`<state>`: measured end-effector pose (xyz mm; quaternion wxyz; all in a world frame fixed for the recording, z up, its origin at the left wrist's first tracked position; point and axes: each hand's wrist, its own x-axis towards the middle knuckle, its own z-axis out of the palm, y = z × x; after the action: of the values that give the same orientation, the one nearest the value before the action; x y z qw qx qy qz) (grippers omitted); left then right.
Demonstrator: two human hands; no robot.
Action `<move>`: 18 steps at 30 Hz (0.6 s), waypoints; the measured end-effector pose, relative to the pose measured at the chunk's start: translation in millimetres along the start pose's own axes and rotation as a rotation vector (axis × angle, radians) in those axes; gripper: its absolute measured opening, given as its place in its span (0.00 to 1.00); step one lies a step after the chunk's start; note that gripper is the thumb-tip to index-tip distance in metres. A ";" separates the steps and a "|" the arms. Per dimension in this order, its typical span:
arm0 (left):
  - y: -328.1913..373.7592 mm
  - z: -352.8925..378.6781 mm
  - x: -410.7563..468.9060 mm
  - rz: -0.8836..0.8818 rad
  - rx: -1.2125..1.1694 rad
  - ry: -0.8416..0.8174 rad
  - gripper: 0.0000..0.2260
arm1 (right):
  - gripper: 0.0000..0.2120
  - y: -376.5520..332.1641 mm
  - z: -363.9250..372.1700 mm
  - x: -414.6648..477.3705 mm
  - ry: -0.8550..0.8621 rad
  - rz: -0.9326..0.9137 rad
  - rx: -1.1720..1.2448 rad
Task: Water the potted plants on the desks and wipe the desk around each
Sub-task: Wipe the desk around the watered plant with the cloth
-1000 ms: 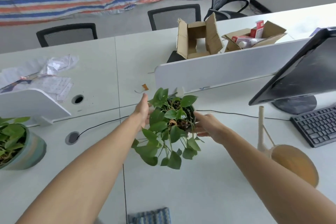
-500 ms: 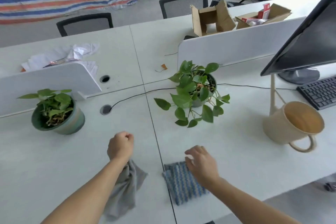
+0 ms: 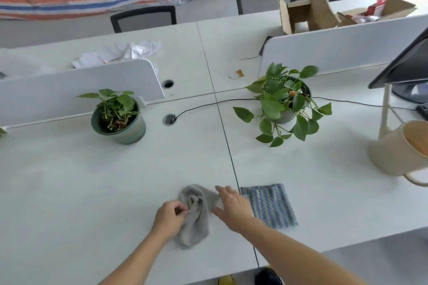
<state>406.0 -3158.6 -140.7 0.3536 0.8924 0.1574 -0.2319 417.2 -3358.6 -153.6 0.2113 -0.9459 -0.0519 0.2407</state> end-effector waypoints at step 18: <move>233.3 32.0 -14.4 0.229 -0.687 -0.297 0.10 | 0.01 124.4 -178.8 -42.5 0.677 0.378 1.187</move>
<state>487.9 -3346.3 -23.5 0.6742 0.6907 0.0727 -0.2513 464.7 -3546.7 -45.9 0.6502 -0.6867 0.3218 -0.0465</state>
